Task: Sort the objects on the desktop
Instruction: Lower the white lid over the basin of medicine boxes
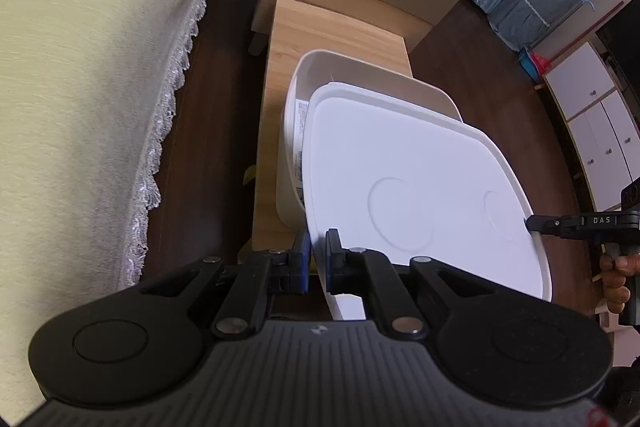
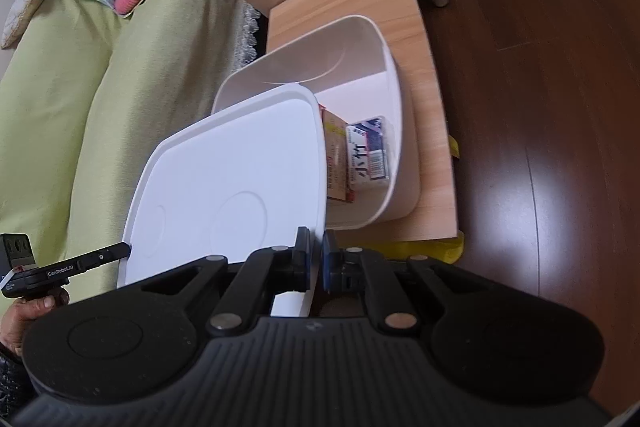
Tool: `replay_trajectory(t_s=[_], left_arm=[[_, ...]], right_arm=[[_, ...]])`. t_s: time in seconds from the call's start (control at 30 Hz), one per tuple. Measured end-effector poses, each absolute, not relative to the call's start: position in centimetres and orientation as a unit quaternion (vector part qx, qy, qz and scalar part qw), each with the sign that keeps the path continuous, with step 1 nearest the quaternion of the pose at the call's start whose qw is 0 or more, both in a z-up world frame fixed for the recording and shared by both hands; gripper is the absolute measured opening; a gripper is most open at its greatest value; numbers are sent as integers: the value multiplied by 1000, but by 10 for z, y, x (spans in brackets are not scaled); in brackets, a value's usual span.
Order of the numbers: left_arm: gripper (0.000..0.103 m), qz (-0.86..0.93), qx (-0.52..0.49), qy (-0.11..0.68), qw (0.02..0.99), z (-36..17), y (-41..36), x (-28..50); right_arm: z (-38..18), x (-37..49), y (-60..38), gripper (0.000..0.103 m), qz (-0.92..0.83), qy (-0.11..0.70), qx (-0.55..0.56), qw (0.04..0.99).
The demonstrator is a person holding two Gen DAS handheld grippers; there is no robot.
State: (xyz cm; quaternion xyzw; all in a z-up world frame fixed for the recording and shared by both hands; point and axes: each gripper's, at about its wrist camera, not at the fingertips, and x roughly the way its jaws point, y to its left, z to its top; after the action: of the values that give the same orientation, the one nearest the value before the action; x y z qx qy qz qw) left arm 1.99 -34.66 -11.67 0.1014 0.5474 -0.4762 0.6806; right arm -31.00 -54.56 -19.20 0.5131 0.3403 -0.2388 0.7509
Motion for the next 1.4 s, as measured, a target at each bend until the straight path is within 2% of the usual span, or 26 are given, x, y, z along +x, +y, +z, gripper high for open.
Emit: replay_trajectory(t_s=[0.57,1.4], left_arm=[[4,-491,131,557,657,-133,-378,0],[4,-485,135,560,657,-144,-368,-15]], right_arm=[[-206,-340,-556,6,-261,339,518,741],[-222,-348,-548,7,-264,348,521,733]])
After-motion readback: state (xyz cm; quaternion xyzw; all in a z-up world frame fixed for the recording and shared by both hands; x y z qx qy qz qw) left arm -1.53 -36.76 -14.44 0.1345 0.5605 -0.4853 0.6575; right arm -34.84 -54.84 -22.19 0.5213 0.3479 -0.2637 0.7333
